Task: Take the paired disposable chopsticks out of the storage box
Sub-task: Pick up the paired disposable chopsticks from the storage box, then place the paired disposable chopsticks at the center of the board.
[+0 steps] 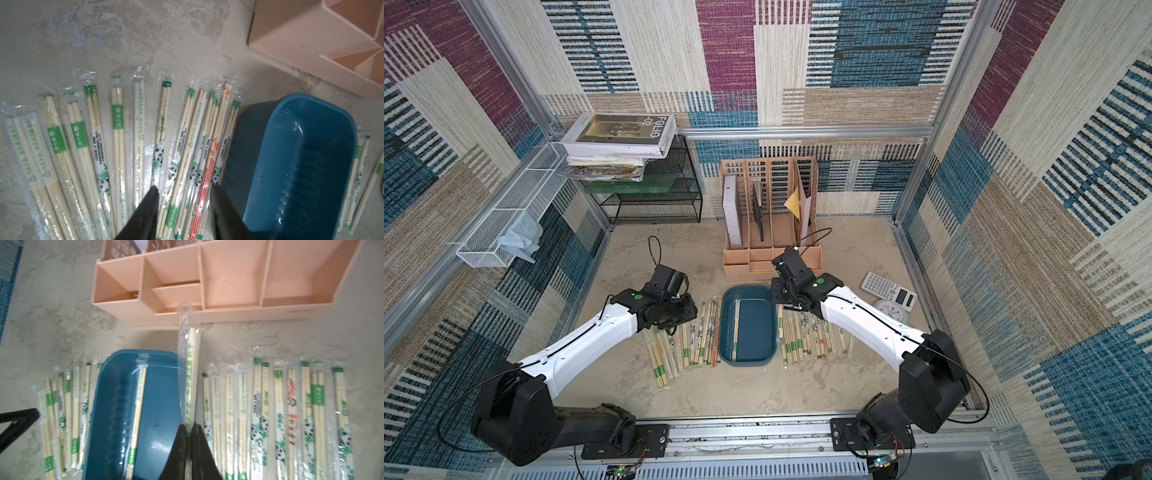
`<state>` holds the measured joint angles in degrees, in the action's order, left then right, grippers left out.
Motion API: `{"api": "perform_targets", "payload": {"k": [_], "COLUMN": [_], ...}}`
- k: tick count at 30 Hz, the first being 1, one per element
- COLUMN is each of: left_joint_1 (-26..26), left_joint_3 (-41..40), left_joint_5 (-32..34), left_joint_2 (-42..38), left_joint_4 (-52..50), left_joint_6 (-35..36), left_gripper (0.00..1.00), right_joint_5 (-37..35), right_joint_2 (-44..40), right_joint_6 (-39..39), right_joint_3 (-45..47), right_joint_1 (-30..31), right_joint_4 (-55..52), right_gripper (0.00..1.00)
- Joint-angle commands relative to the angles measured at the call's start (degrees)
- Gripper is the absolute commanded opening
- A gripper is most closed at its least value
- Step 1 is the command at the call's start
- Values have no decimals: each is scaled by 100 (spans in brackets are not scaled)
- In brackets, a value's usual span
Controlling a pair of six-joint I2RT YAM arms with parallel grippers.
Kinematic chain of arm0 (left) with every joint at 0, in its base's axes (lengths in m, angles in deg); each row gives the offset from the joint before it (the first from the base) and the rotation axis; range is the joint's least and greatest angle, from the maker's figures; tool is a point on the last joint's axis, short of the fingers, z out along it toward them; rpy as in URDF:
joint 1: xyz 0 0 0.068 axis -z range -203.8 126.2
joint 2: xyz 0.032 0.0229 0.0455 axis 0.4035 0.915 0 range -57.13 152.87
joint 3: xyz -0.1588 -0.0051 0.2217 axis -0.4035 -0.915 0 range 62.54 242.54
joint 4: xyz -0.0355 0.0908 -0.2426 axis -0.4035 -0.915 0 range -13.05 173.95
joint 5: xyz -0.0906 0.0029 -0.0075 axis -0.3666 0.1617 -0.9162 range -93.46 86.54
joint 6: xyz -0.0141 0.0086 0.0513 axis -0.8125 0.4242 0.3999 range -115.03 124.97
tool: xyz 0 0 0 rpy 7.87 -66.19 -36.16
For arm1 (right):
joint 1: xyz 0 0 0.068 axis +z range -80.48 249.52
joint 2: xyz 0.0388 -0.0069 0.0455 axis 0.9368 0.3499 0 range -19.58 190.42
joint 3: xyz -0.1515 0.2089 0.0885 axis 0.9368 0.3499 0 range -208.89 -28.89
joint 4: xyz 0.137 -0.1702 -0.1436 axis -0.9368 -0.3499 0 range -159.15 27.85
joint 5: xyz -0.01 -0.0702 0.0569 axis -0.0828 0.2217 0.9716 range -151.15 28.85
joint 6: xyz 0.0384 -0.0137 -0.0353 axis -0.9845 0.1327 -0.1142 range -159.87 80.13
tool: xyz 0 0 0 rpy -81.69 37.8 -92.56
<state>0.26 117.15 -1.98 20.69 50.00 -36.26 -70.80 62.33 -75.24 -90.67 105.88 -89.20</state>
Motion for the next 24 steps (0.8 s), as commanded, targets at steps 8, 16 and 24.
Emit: {"api": "perform_targets", "payload": {"k": [8, 16, 24], "left_joint_1": [238, 284, 288], "left_joint_3": [247, 296, 287], "left_joint_5": [147, 226, 265], "left_joint_2": [217, 222, 218], "left_joint_4": [-145, -197, -209], "left_joint_6": [-87, -108, -109], "left_gripper": [44, 44, 43], "right_joint_5": [505, 573, 712], "right_joint_2": [151, 768, 1170], "right_joint_6": [111, 57, 30], "right_joint_3": [925, 800, 689], "right_joint_1": [-102, 228, 328], "right_joint_4": [806, 1078, 1232], "right_gripper": [9, 9, 9]}}
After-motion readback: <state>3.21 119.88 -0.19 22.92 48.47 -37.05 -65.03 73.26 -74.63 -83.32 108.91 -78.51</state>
